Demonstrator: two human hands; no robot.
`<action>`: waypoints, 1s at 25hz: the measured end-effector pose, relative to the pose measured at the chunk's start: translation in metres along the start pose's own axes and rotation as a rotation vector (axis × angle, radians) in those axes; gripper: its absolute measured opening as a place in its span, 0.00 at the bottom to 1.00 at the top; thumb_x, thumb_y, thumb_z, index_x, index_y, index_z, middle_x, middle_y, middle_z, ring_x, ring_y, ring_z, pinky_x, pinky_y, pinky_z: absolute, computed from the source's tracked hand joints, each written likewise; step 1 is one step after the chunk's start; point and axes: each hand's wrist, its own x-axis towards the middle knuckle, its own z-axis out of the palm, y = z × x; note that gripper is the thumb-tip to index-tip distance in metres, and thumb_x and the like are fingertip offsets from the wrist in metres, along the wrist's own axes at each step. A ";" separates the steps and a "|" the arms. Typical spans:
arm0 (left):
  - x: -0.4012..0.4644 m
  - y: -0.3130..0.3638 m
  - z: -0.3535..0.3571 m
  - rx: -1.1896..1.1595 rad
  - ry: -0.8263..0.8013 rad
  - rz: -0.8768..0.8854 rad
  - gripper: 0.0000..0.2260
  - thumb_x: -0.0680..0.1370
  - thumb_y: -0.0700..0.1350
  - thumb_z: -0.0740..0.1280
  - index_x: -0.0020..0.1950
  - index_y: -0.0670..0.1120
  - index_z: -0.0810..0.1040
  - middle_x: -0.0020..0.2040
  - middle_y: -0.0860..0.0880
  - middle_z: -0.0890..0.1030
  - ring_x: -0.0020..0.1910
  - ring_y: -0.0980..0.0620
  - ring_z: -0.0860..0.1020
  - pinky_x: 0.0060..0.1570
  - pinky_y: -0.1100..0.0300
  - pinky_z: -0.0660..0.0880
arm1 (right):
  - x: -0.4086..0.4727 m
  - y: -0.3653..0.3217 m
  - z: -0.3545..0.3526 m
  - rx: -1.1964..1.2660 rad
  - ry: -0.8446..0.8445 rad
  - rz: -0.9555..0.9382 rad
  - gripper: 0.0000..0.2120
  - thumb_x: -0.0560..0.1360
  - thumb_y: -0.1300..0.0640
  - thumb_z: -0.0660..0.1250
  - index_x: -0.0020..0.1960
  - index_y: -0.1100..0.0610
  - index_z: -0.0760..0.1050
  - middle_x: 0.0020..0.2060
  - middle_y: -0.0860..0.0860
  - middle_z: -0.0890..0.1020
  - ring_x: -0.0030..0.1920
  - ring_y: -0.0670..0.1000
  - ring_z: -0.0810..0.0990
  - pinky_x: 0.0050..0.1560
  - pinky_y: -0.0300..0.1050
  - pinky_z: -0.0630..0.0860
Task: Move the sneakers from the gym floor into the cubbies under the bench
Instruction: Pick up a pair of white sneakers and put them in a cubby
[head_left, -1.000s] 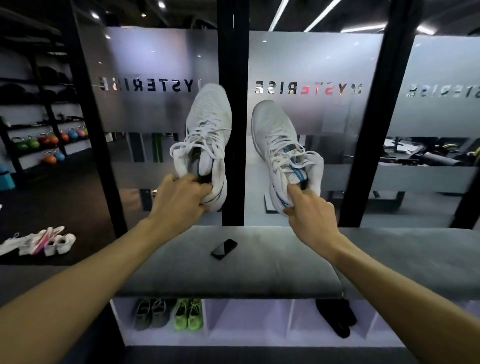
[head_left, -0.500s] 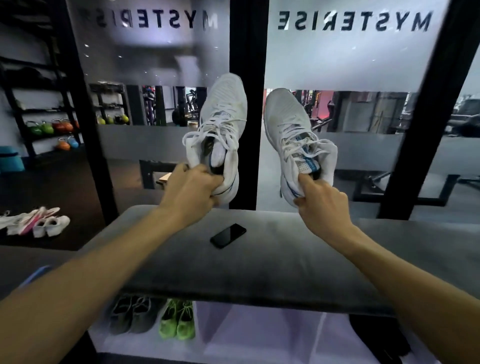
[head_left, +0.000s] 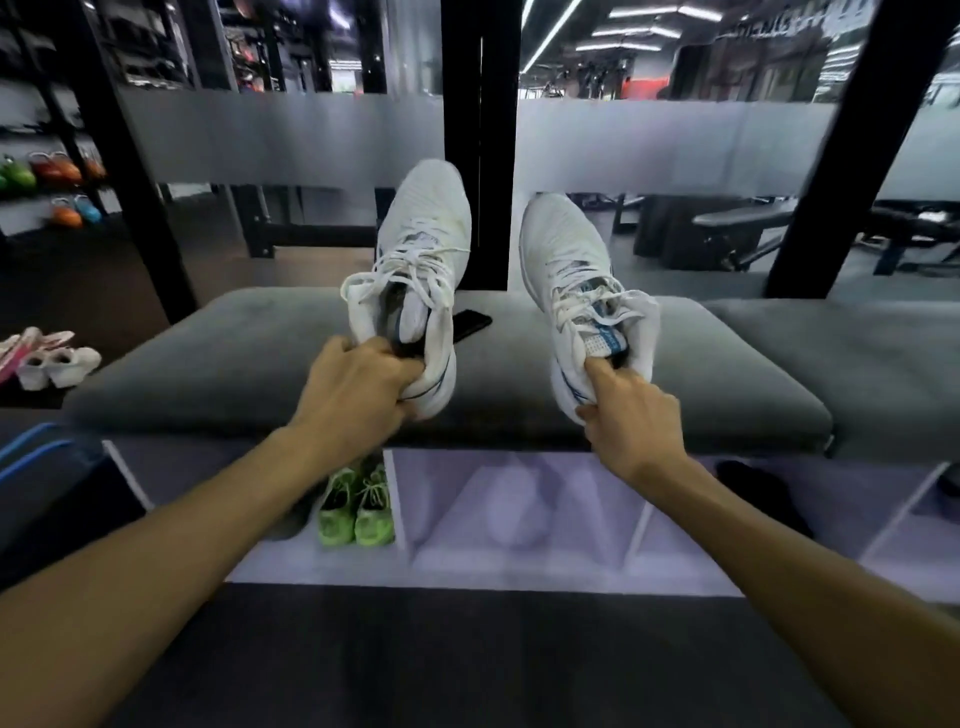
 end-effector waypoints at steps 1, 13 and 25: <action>-0.021 0.004 0.010 -0.006 -0.011 0.005 0.13 0.58 0.45 0.78 0.31 0.48 0.75 0.31 0.46 0.78 0.33 0.42 0.77 0.37 0.55 0.65 | -0.019 -0.004 0.012 -0.002 -0.034 0.015 0.11 0.74 0.61 0.64 0.55 0.58 0.67 0.52 0.57 0.78 0.49 0.62 0.77 0.37 0.49 0.68; -0.226 0.061 0.093 -0.098 -0.261 -0.018 0.05 0.66 0.47 0.72 0.37 0.48 0.78 0.37 0.47 0.79 0.39 0.43 0.76 0.40 0.56 0.56 | -0.228 -0.021 0.113 -0.046 -0.239 0.059 0.11 0.74 0.59 0.64 0.55 0.59 0.67 0.50 0.57 0.79 0.46 0.60 0.78 0.36 0.46 0.64; -0.186 0.072 0.245 -0.141 -0.540 -0.041 0.05 0.69 0.49 0.69 0.41 0.50 0.76 0.43 0.49 0.77 0.43 0.44 0.75 0.40 0.58 0.58 | -0.165 -0.003 0.259 -0.046 -0.396 0.088 0.13 0.74 0.62 0.64 0.57 0.58 0.67 0.50 0.56 0.80 0.46 0.59 0.79 0.36 0.46 0.66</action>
